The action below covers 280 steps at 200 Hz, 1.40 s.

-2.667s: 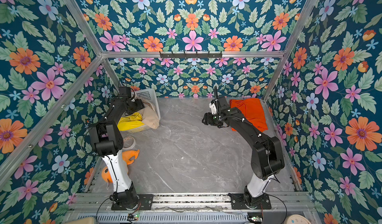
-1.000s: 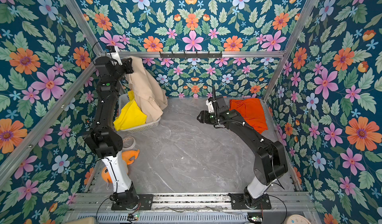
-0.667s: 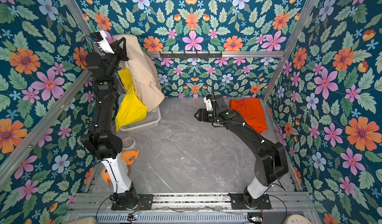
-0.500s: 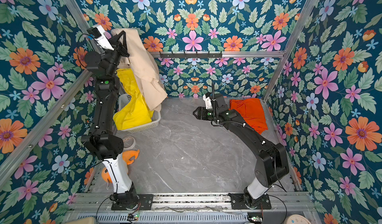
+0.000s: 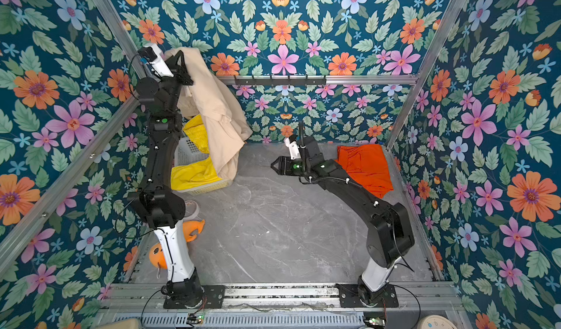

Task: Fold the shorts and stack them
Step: 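Lift the beige trousers high out of the basket with the left gripper, then grasp the hanging beige trousers with the right gripper beside the left gripper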

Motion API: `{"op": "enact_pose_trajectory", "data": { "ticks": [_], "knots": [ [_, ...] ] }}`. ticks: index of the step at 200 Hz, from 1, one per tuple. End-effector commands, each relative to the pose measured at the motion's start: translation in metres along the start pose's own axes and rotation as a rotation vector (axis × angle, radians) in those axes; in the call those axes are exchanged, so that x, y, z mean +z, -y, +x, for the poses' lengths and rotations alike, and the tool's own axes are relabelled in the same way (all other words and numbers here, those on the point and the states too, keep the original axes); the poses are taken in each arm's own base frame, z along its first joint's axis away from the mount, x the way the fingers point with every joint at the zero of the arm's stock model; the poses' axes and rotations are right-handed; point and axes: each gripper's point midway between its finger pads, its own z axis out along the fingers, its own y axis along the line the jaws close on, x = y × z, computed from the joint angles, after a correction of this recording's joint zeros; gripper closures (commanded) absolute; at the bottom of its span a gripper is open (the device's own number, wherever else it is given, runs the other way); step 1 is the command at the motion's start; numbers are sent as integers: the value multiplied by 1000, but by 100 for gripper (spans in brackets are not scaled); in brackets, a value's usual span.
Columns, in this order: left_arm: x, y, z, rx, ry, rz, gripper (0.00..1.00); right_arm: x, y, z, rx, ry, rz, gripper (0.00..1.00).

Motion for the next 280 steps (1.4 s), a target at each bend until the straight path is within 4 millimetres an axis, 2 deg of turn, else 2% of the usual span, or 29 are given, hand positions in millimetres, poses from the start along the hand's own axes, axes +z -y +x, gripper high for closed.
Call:
{"op": "enact_pose_trajectory", "data": {
  "ticks": [1, 20, 44, 68, 110, 135, 154, 167, 180, 196, 210, 229, 256, 280],
  "knots": [
    [-3, -9, -14, 37, 50, -49, 97, 21, -40, -14, -96, 68, -123, 36],
    [-6, -6, -16, 20, 50, -39, 97, 52, -70, -15, -219, 116, -200, 35],
    [-11, 2, -40, -3, 99, -24, 97, 93, -93, -17, -344, 166, -257, 35],
    [-18, 13, -69, 6, 127, -7, 98, 124, -101, -30, -380, 201, -276, 35],
    [-41, 55, -120, 96, 221, 149, 96, 159, -110, -55, -378, 206, -293, 31],
    [-39, 63, -137, 96, 244, 180, 96, 190, -108, -67, -312, 229, -306, 30],
    [-39, 63, -140, 87, 260, 178, 95, 198, -107, -82, -265, 311, -313, 25],
    [-39, 59, -140, 80, 266, 163, 95, 204, -99, -88, -231, 358, -285, 20],
    [-39, 57, -141, 57, 285, 155, 95, 212, -82, -85, -205, 361, -235, 18],
    [-38, 56, -145, 37, 300, 158, 94, 219, -70, -70, -228, 300, -189, 18],
    [-32, 57, -136, 33, 263, 171, 94, 222, -60, -55, -267, 224, -141, 17],
    [-27, 56, -106, 29, 164, 187, 93, 210, -51, -45, -322, 158, -76, 15],
    [-30, 68, -33, 77, -52, 269, 92, 176, -25, -39, -319, 156, -2, 13],
    [-52, 93, 41, 168, -252, 371, 92, 128, 0, -35, -263, 171, 37, 6]
  ]
}}
